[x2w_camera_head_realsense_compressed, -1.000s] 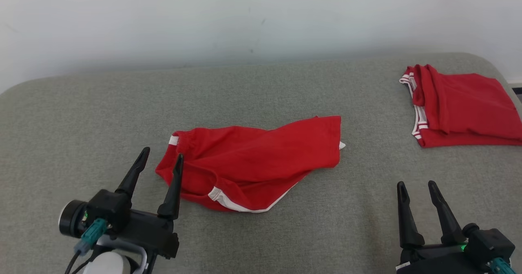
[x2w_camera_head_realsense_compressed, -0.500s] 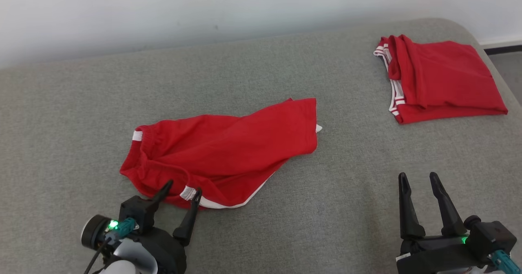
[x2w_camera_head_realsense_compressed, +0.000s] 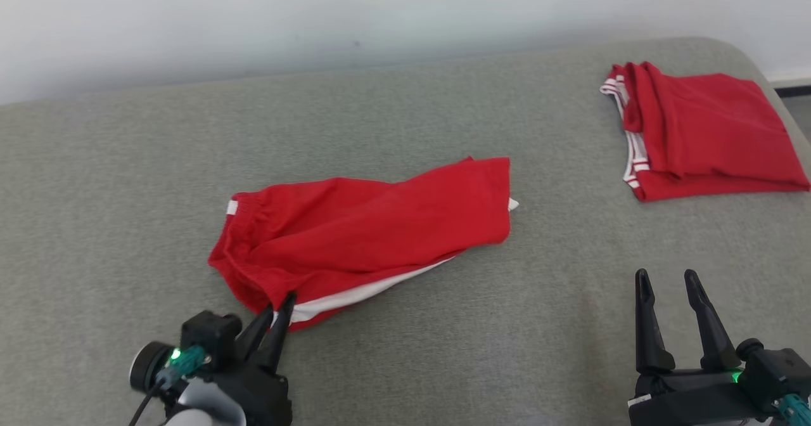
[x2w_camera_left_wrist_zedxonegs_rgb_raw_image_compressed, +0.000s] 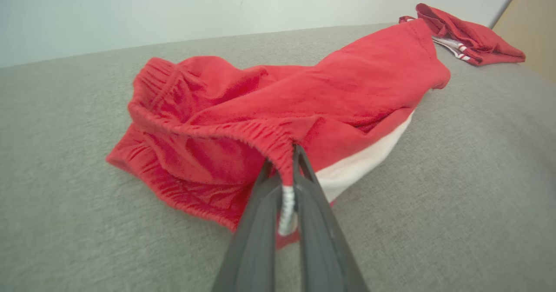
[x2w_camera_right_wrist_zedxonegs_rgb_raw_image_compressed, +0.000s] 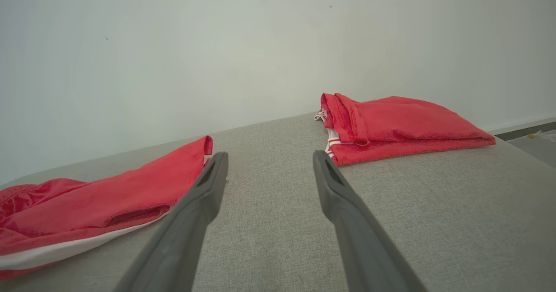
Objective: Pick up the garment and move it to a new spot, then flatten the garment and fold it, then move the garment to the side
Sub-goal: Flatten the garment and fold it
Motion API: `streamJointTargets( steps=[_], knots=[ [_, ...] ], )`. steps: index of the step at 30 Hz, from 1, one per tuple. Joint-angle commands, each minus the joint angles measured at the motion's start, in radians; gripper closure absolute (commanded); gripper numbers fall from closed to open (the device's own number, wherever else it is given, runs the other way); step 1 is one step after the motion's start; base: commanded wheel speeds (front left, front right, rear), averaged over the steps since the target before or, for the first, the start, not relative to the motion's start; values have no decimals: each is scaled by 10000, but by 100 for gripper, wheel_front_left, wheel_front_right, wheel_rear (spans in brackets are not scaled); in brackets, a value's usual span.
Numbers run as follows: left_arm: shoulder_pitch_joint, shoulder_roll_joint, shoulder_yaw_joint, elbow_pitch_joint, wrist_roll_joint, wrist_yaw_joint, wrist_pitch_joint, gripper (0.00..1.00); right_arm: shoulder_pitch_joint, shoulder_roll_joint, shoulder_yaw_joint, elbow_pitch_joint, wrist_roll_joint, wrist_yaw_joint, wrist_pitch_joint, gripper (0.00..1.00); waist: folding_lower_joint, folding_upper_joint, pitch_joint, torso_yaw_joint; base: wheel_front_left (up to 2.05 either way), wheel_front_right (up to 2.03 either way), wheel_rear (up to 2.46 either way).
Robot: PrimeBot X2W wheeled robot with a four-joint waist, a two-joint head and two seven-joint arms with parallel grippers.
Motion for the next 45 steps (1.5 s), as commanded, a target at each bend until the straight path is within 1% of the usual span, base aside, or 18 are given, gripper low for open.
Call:
streamJointTargets(
  steps=[1, 7, 10, 11, 14, 15, 16, 17, 20, 22, 25, 28, 30, 31, 34, 40, 45],
  knots=[
    [326, 52, 142, -138, -122, 100, -145, 100, 137, -32, -16, -26, -58, -27, -2, 0, -1, -1, -274, 410, 0, 0, 0],
    [1660, 237, 514, -1057, -563, 484, -181, 100, 277, -71, -84, 21, -98, -27, -2, 0, -1, -1, -619, 1027, 0, 0, 0],
    [2471, 314, 663, -1461, -892, 623, -120, 100, 369, -116, -157, 20, -76, -27, -2, 0, -1, -1, -692, 1218, 0, 0, 0],
    [2732, 254, 705, -1571, -1043, 686, -94, 100, 385, -129, -188, 19, -62, -27, -3, 0, -1, -1, -706, 1283, 0, 0, 0],
    [3212, 293, 759, -1733, -1079, 885, -86, 100, 402, -179, -174, 57, -27, -27, -3, 0, -1, -1, -753, 1414, 0, 0, 0],
    [3301, 252, 807, -1772, -1132, 942, -143, 78, 427, -190, -153, 67, -22, -27, -3, 0, -1, -1, -778, 1444, 0, 0, 0],
    [3335, 303, 795, -1800, -984, 1016, -187, 22, 447, -189, -143, 86, -27, -27, -3, 0, -1, -1, -809, 1463, 0, 0, 0],
    [3354, 304, 798, -1851, -907, 1088, -261, 0, 468, -190, -128, 103, -34, -27, -3, 0, -1, -1, -837, 1476, 0, 0, 0],
    [3346, 192, 1020, -2189, -880, 1307, -432, 0, 478, -231, -99, 130, -15, -27, -3, 0, -1, -1, -954, 1492, 0, 0, 0],
    [3351, 163, 1256, -2510, -788, 1546, -525, 0, 507, -249, -118, 136, 15, -27, -3, 0, -1, -1, -1036, 1496, 0, 0, 0],
    [3491, 234, 1606, -2964, -559, 1863, -576, 0, 595, -241, -173, 140, 7, -27, -3, 0, -1, -1, -1165, 1490, 0, 0, 0],
    [3549, 261, 1949, -3388, -393, 2035, -590, 0, 636, -209, -204, 131, -21, -27, -3, 0, -1, -1, -1249, 1461, 0, 0, 0],
    [3546, 277, 2227, -3740, -191, 2187, -586, 0, 677, -203, -192, 130, -23, -27, -3, 0, -1, -1, -1283, 1432, 0, 0, 0],
    [3518, 190, 2575, -4142, -86, 2274, -588, 0, 680, -194, -166, 104, -12, -27, -3, 0, -1, -1, -1297, 1401, 0, 0, 0],
    [3548, 129, 2989, -4506, 199, 2321, -573, 0, 684, -188, -141, 102, 0, -27, -3, 0, -1, -1, -1295, 1351, 0, 0, 0],
    [3589, 45, 3415, -4749, 501, 2065, -575, 0, 727, -192, -92, 132, 39, -27, -3, 0, -1, -1, -1250, 1286, 0, 0, 0],
    [3659, -153, 3711, -4774, 768, 1889, -576, 0, 758, -170, 2, 235, 68, -27, -3, 0, -1, -1, -1226, 1257, 0, 0, 0]
  ],
)
